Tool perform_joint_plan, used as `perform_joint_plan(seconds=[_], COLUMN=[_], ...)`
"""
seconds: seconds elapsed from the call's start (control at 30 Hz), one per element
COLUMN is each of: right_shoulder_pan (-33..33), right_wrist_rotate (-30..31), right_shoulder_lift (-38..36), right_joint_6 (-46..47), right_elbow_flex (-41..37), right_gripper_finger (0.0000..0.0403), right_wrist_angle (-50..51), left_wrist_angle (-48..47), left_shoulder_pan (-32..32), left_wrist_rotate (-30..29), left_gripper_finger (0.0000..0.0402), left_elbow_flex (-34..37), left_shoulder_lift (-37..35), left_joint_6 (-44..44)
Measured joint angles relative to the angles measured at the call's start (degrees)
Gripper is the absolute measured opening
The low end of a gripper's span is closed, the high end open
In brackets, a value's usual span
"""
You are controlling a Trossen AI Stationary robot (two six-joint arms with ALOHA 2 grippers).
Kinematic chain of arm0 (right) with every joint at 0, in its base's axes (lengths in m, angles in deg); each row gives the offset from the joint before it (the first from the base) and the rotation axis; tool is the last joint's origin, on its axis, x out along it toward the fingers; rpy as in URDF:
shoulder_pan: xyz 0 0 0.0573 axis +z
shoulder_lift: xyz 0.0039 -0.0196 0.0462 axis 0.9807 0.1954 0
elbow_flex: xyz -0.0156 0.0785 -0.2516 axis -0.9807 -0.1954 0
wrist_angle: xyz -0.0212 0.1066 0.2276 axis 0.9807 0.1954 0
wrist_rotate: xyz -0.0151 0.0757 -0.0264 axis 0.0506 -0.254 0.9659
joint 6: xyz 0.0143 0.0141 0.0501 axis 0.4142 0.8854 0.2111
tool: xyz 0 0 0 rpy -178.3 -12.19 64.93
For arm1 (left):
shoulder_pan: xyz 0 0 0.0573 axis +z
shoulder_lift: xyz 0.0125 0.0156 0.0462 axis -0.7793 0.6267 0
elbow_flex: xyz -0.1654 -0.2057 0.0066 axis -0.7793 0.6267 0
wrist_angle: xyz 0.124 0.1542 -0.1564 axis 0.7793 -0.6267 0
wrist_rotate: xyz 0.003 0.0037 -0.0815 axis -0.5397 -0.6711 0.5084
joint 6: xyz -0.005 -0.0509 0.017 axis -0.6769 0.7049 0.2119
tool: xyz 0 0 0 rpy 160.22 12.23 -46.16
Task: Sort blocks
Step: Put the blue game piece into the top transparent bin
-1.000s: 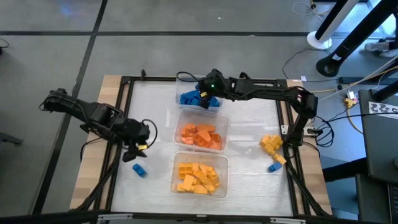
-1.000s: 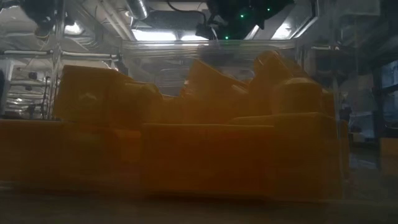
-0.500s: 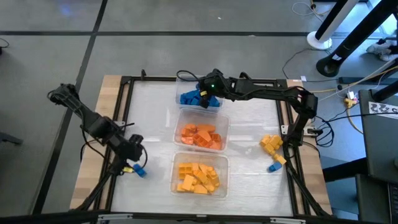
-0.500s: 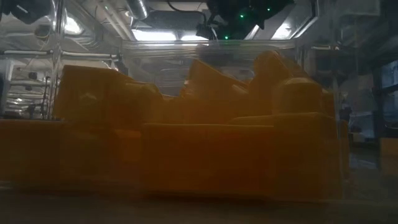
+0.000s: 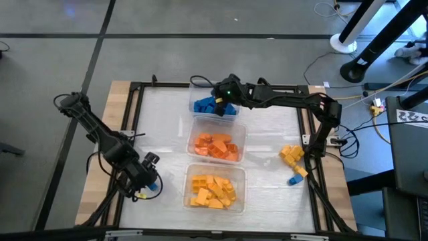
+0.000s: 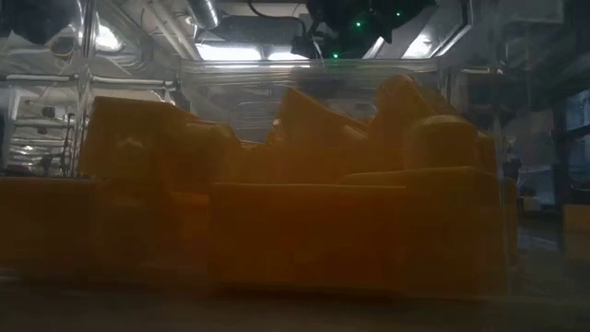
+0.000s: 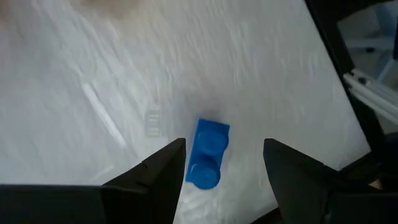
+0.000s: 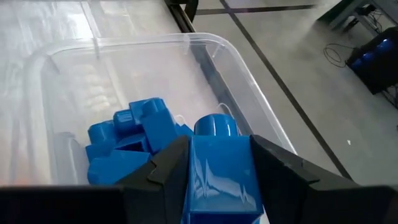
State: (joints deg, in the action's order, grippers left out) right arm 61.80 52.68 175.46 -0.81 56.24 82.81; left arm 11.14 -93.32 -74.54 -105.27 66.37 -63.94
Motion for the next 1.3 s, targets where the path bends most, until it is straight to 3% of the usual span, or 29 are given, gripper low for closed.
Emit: perform_joint_plan(seconds=[0.17, 0.47, 1.13, 1.3], right_shoulder_pan=[-0.52, -0.72, -0.72, -0.79], right_wrist_rotate=[-0.42, 0.14, 0.43, -3.48], right_shoulder_lift=[0.0, 0.0, 0.77, 2.62], right_joint_6=[1.81, 1.28, 5.71, 6.82], right_elbow_flex=[0.0, 0.0, 0.0, 0.04], right_gripper_finger=[0.0168, 0.0168, 0.0168, 0.0172], right_wrist_angle=[0.21, -0.03, 0.17, -0.52], left_wrist_angle=[0.59, 3.55, 23.77, 25.44], left_shoulder_pan=[-0.2, -1.39, -1.33, -1.33], left_wrist_rotate=[0.0, -1.32, -2.73, -2.97], left_gripper_finger=[0.0205, 0.0205, 0.0205, 0.0205], left_elbow_flex=[0.49, 7.94, 24.26, 25.29], left_shoulder_lift=[1.06, 4.04, 4.31, 4.2], left_joint_6=[-1.46, -0.94, -1.43, -1.29])
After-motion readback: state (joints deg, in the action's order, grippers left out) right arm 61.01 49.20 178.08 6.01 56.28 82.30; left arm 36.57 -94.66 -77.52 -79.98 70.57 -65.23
